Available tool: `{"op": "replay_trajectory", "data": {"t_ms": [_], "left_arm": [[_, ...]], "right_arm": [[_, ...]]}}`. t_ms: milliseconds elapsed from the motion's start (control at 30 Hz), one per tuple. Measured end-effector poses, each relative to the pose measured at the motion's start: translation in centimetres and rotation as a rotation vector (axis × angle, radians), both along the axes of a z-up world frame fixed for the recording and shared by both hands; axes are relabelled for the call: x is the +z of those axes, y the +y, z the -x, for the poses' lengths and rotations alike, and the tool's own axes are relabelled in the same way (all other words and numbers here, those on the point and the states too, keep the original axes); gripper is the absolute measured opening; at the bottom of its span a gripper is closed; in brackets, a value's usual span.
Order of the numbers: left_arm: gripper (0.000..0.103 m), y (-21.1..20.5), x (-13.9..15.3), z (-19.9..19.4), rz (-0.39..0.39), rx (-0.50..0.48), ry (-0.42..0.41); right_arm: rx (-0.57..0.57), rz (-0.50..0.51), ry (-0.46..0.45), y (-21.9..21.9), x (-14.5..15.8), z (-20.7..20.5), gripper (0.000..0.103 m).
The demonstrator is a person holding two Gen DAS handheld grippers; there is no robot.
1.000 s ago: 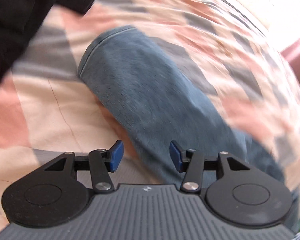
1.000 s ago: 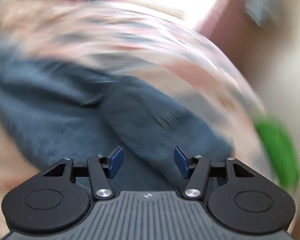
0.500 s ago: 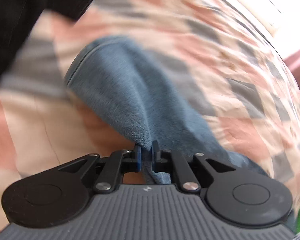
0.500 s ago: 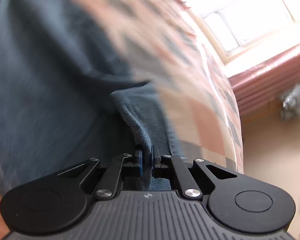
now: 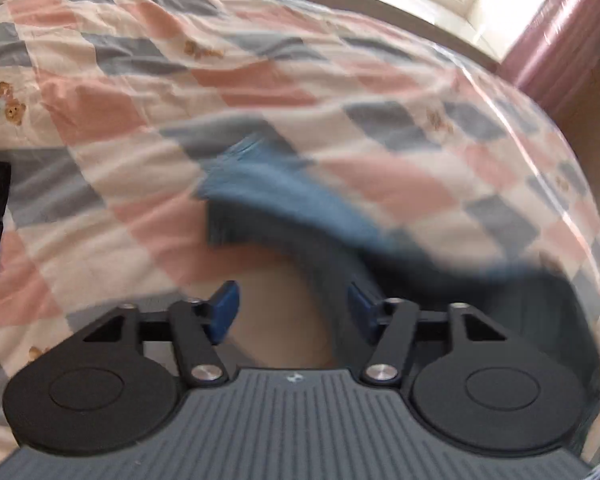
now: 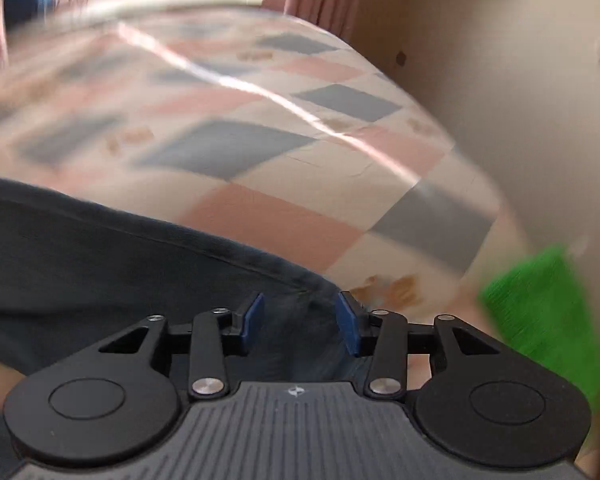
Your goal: Fold clothes
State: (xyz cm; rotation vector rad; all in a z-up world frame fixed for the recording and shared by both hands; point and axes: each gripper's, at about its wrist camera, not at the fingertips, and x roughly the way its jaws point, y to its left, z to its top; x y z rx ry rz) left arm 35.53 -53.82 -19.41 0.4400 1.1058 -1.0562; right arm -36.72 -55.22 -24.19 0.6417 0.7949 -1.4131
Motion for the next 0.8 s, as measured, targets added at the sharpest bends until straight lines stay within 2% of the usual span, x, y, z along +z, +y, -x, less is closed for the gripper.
{"op": "replay_trajectory", "data": {"t_ms": [33, 67, 100, 167, 233, 267, 300, 367, 433, 500, 533, 567, 633, 800], "left_arm": [[0.058, 1.9, -1.3, 0.0, -0.027, 0.015, 0.032], [0.058, 3.9, -2.7, 0.0, -0.053, 0.033, 0.069], [0.058, 5.7, -4.0, -0.4, -0.072, 0.060, 0.114], [0.058, 7.8, -6.3, -1.4, -0.085, 0.138, 0.190], [0.057, 8.4, -7.7, -2.4, -0.060, 0.224, 0.281], [0.057, 8.0, -8.0, -2.7, -0.028, 0.250, 0.328], [0.057, 7.5, -8.2, -2.8, 0.009, 0.269, 0.375], [0.058, 5.5, -8.0, -2.6, 0.090, 0.280, 0.426], [0.064, 3.2, -8.2, -2.5, 0.151, 0.302, 0.454], [0.065, 0.8, -9.3, -2.5, 0.168, 0.350, 0.507], [0.061, -0.2, -10.3, -2.6, 0.161, 0.378, 0.539], [0.057, -0.6, -11.2, -2.2, 0.155, 0.395, 0.564], [0.039, -0.8, -12.9, -1.3, 0.160, 0.406, 0.614], [0.035, -2.3, -15.2, 0.4, 0.161, 0.358, 0.599]], "right_arm": [[-0.017, 0.006, -0.107, 2.0, 0.4, 1.0, 0.060], [-0.031, 0.003, -0.213, 4.4, 0.6, 2.0, 0.063], [-0.044, -0.008, -0.330, 7.0, 0.9, 2.7, 0.065], [-0.122, -0.079, -0.535, 12.8, -0.7, 4.3, 0.066], [-0.239, -0.168, -0.710, 18.2, -3.2, 5.3, 0.066], [-0.322, -0.207, -0.756, 21.2, -4.1, 5.9, 0.066], [-0.390, -0.238, -0.792, 23.9, -5.0, 6.5, 0.067], [-0.514, -0.273, -0.796, 27.4, -6.2, 7.0, 0.067], [-0.612, -0.257, -0.858, 29.0, -7.8, 7.7, 0.068], [-0.722, -0.220, -0.949, 30.4, -8.7, 8.7, 0.070], [-0.762, -0.198, -0.995, 30.7, -9.3, 8.8, 0.071], [-0.790, -0.182, -1.015, 30.9, -9.7, 8.7, 0.071], [-0.829, -0.159, -1.038, 31.1, -10.2, 8.2, 0.071], [-0.814, -0.115, -1.047, 30.7, -11.4, 7.0, 0.071]]}}
